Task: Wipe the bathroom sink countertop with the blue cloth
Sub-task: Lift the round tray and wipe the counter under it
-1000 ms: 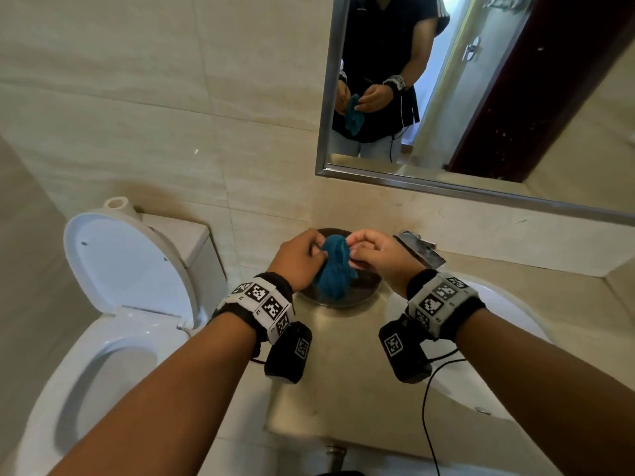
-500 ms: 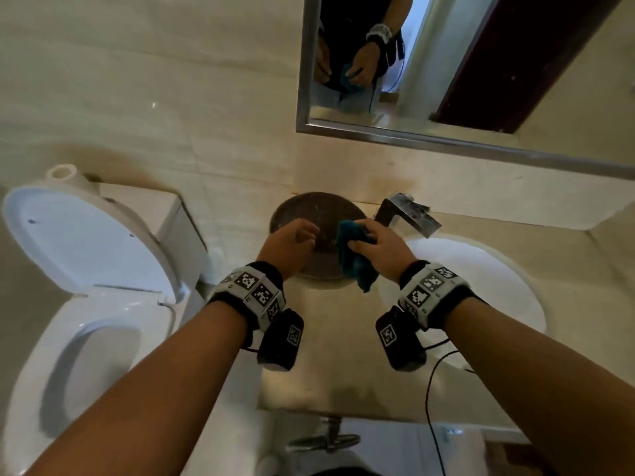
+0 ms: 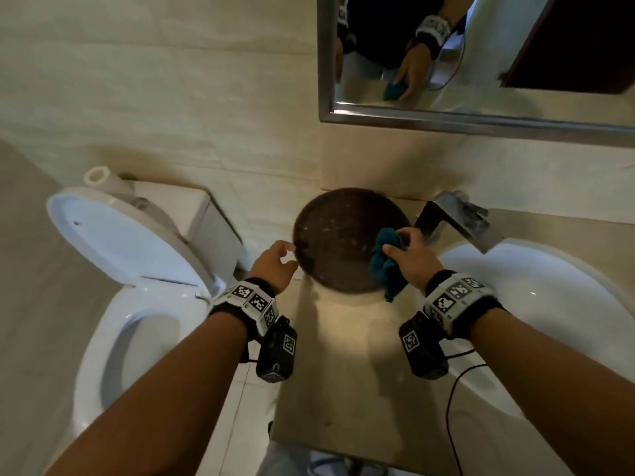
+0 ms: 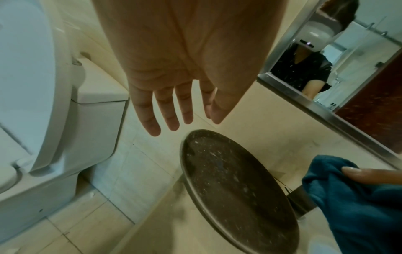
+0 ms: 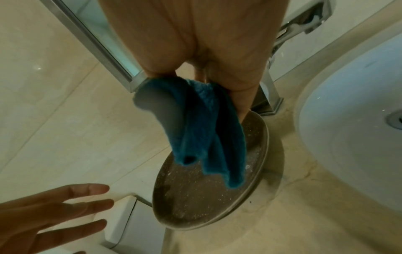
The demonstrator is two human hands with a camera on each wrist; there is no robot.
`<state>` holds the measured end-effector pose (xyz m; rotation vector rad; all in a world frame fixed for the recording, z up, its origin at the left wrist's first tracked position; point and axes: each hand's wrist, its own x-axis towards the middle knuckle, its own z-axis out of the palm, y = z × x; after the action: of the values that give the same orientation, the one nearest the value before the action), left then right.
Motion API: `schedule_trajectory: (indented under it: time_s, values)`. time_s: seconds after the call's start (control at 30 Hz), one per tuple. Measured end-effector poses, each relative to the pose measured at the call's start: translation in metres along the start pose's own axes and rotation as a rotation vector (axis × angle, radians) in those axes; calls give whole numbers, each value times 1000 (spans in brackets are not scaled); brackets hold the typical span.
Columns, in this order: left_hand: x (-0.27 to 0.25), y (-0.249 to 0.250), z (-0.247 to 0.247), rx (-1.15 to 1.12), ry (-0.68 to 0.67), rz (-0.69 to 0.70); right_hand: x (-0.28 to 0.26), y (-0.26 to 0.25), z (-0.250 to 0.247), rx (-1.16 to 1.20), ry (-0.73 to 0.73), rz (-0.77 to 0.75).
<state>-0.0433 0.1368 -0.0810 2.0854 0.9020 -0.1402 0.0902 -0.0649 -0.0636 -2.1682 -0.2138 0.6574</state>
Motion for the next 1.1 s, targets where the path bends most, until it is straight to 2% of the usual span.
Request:
schedule_trajectory:
  time_s: [0.17,0.37,0.53,0.63,0.87,1.1]
  values:
    - [48,6,2,-72,-49,-55,24,1,9,-35,19,35]
    - [87,3,13,-52,-122,-55,43,6,22,121,64,145]
    - [100,-10,24,-67,-197,-55,52,10,34,229,79,230]
    - [106,-14,27,-26,-167,-77,53,13,39,226,84,245]
    - [119,-17,26,-50,-188,-213,48,21,41,210,94,225]
    - [111,-21,22,-291,-273,-216,43,26,38,214,111,179]
